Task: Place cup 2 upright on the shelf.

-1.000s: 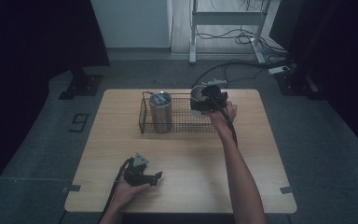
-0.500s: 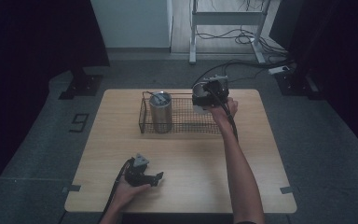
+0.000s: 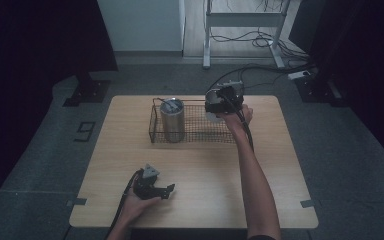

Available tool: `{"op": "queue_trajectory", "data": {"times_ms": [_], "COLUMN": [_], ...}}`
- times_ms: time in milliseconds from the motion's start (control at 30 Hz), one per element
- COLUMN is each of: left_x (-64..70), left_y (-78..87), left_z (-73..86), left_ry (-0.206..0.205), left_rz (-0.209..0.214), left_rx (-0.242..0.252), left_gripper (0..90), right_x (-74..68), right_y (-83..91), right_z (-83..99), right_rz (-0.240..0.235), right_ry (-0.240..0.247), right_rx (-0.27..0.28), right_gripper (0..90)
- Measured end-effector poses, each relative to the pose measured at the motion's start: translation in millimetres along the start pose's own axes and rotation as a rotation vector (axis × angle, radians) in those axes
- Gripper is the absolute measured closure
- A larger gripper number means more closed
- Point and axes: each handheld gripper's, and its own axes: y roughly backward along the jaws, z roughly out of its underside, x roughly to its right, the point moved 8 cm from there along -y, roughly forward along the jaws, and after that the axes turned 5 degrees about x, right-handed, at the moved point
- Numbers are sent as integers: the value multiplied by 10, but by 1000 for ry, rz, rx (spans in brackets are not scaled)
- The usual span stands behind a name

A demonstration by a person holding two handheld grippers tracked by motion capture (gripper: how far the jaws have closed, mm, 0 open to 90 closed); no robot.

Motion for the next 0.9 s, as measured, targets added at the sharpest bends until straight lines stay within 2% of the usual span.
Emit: {"op": "queue_trajectory", "data": {"times_ms": [633, 900], "left_x": [0, -3], "left_y": [-13, -14], "left_z": [11, 14], "left_ry": [0, 1], "left_rz": [-2, -2], "left_rx": [-2, -3], "left_gripper": [148, 148], "right_x": [-2, 1], "right_y": [-221, -298], "right_z": [247, 344], "right_rz": [-3, -20], "right_ry": [16, 23], "right_rx": [-56, -74], "right_gripper": [65, 65]}}
